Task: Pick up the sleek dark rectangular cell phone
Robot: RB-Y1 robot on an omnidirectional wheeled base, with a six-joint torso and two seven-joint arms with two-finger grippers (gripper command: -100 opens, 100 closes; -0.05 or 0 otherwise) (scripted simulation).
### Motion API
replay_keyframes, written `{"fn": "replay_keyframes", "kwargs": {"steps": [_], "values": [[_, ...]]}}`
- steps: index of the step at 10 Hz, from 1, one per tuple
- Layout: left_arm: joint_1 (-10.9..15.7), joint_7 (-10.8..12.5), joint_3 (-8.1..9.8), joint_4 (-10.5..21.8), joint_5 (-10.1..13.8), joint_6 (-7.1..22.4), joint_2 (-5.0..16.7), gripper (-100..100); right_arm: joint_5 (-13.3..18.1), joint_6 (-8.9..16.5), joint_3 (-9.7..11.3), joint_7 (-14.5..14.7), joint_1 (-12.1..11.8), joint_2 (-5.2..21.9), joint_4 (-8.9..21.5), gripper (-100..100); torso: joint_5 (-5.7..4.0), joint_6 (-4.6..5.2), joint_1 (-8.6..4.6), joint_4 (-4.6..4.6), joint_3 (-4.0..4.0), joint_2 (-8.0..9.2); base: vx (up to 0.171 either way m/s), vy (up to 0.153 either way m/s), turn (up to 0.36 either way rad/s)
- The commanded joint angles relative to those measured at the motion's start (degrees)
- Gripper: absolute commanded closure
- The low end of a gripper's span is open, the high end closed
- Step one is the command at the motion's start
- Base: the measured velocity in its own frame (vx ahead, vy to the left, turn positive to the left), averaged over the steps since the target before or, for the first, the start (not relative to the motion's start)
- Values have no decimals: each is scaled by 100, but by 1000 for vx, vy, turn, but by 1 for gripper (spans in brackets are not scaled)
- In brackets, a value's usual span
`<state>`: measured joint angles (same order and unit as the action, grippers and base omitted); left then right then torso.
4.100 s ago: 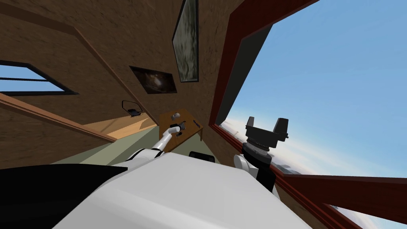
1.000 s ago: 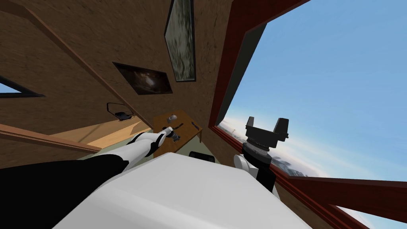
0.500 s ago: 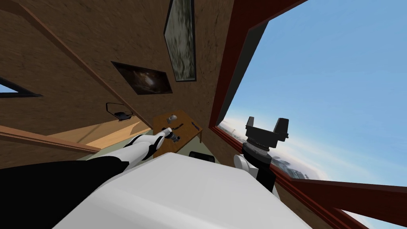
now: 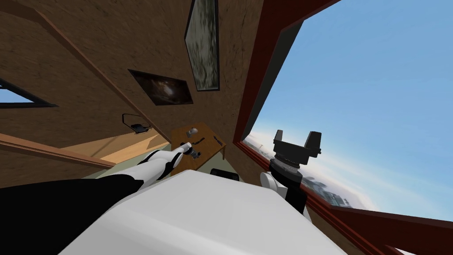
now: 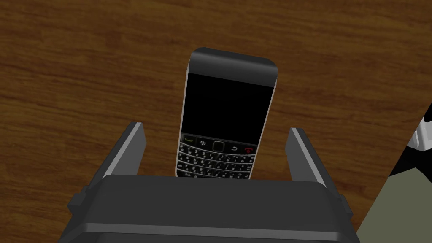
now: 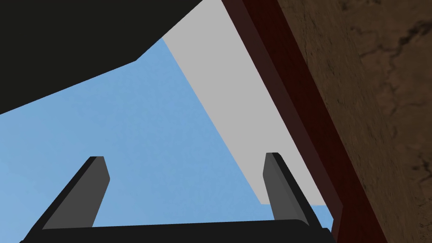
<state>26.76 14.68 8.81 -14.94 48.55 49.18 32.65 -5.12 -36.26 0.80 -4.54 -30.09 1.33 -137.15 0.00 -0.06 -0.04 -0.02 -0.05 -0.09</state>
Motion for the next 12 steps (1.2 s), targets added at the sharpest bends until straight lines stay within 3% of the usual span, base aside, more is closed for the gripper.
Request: {"fn": "replay_keyframes", "kwargs": {"steps": [1, 2, 5, 6, 8, 9, 11, 12], "values": [[-130, 63, -259, -215, 161, -13, -24, -100, 0, 0, 0, 0, 0, 0, 0, 0, 0, 0, 0, 0, 0, 0, 58, -6, 140], [-130, 63, -259, -215, 161, -13, -24, -100, 0, 0, 0, 0, 0, 0, 0, 0, 0, -1, -1, -2, -5, -8, 50, -7, 42], [-322, 116, -768, -503, 514, -73, -60, -100, 0, -1, 2, 0, -9, 1, 5, 0, 5, -6, 0, -2, -12, -22, 53, -2, 104], [-322, 116, -768, -514, 514, -73, -60, -100, 1, -2, 2, 0, -12, 1, 6, 0, 6, -7, -3, -4, -20, -36, 47, -8, 38], [-450, 152, -1108, -695, 750, -114, -84, -100, 1, -2, 4, -1, -17, 1, 10, 0, 8, -9, -6, -5, -27, -50, 51, -4, 95], [-450, 152, -1108, -695, 750, -114, -84, -100, 2, -3, 5, -1, -20, 1, 11, 0, 9, -12, -8, -7, -34, -61, 44, -10, 43], [-578, 187, -1448, -887, 986, -154, -108, -100, 3, -4, 9, -2, -27, 3, 16, 0, 11, -14, -17, -7, -42, -77, 55, -15, 89], [-531, 163, -1336, -801, 926, -138, -98, -100, 4, -5, 10, -2, -31, 3, 19, 0, 12, -16, -21, -9, -50, -91, 24, -6, 19]]}}
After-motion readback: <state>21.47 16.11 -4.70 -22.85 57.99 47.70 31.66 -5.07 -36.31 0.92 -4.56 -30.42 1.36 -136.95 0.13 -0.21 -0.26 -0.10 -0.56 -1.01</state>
